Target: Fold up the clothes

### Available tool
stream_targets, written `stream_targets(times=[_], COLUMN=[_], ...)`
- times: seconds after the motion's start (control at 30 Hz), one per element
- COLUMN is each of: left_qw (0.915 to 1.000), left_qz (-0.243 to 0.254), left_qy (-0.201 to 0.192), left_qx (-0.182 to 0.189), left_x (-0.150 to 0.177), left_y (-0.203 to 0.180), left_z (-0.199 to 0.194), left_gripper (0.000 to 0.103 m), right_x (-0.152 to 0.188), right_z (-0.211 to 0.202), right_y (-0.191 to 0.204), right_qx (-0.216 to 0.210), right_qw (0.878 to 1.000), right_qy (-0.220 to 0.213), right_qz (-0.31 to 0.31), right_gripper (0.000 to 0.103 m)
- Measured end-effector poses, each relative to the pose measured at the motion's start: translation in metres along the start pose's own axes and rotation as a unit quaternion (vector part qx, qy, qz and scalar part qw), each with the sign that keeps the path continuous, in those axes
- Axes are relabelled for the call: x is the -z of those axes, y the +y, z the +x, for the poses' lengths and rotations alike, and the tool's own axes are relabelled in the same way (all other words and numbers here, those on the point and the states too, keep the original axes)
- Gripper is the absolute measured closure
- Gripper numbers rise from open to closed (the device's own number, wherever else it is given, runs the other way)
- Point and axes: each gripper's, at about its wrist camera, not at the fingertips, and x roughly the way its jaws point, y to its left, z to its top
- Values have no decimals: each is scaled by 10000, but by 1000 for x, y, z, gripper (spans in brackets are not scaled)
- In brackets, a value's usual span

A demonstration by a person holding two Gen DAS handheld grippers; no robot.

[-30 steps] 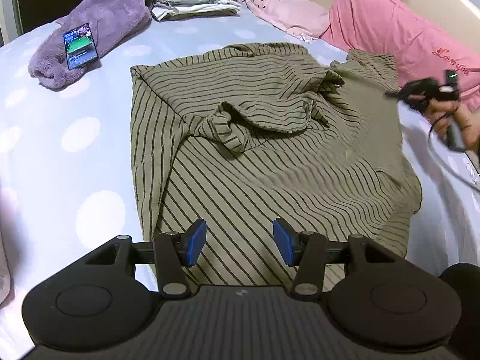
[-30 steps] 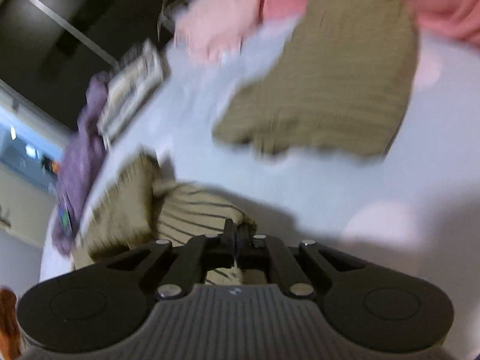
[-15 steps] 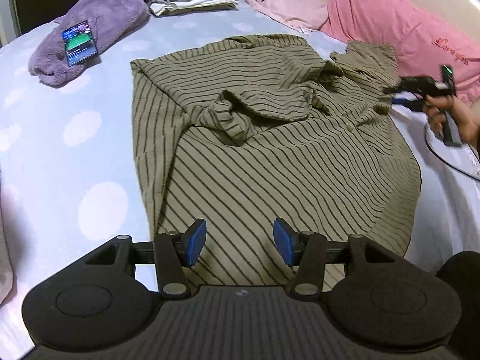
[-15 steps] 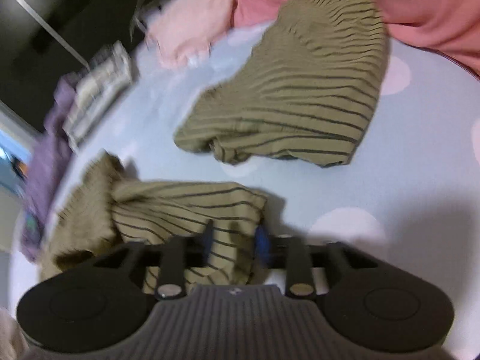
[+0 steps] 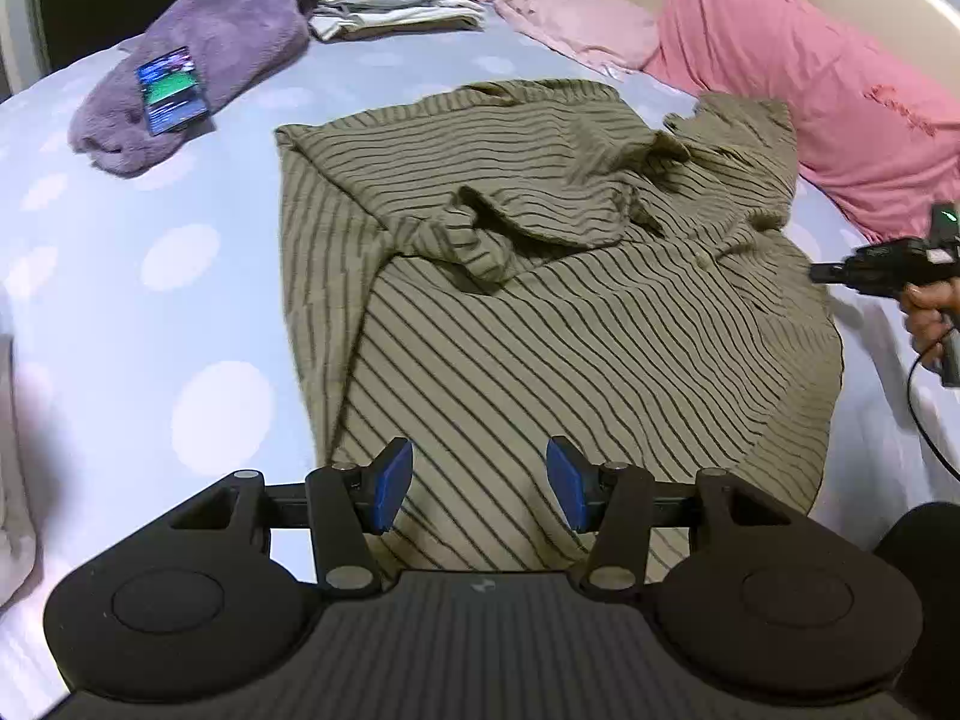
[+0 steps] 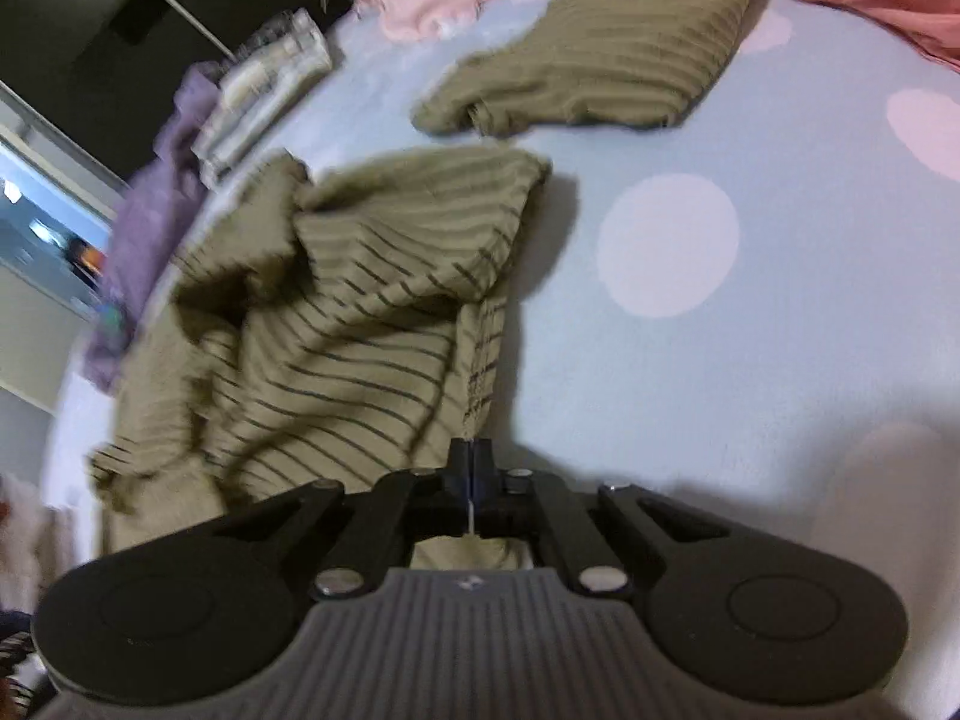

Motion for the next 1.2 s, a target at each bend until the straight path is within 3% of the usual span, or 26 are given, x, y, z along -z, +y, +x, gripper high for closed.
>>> stream_targets(times=[0.1, 0.13, 0.2, 0.23, 0.3, 0.4, 0.53, 0.57, 0.6, 0.7, 0.93, 1.03, 1.2], left_qw=[9999, 9999, 9999, 10000, 10000, 10000, 9998, 9998, 9998, 9997, 9996, 9997, 9992], left_qz=[-145, -147, -122, -99, -70, -44, -140, -154, -167, -211, -263, -243, -119], left_qy=[16, 32, 33, 13, -13, -41, -59, -63, -67, -69, -70, -36, 277], left_qx=[13, 4, -10, -2, 4, -32, -106, -119, -132, -130, -87, -83, -245], left_x=[0, 0, 0, 0, 0, 1, 4, 5, 5, 6, 6, 6, 7], left_y=[8, 8, 7, 6, 5, 5, 11, 13, 14, 19, 21, 20, 12], left_z=[1, 2, 2, 0, -3, -8, -14, -15, -16, -17, -15, -13, -7], left_gripper=[56, 56, 56, 56, 55, 56, 55, 55, 55, 55, 55, 55, 53], right_x=[3, 4, 6, 8, 13, 17, 27, 29, 30, 33, 52, 68, 95], right_z=[-16, -17, -16, -15, -11, 12, 46, 48, 45, 25, -36, -39, -2], right_y=[-7, -3, 12, 22, 39, 55, 67, 66, 65, 66, 69, 69, 64], right_qx=[71, 312, 949, 1185, 1102, 486, 699, 625, 482, -22, -652, -574, 244], right_qw=[9996, 9992, 9940, 9896, 9878, 9959, 9956, 9967, 9979, 9997, 9955, 9953, 9974], right_qy=[-162, -234, -417, -578, -840, -452, 87, 57, 4, -193, -357, -130, 410], right_qz=[209, 75, -344, -568, -714, -620, -622, -520, -422, -167, 590, 765, 531], right_gripper=[101, 94, 90, 81, 70, 71, 73, 81, 100, 101, 102, 102, 101])
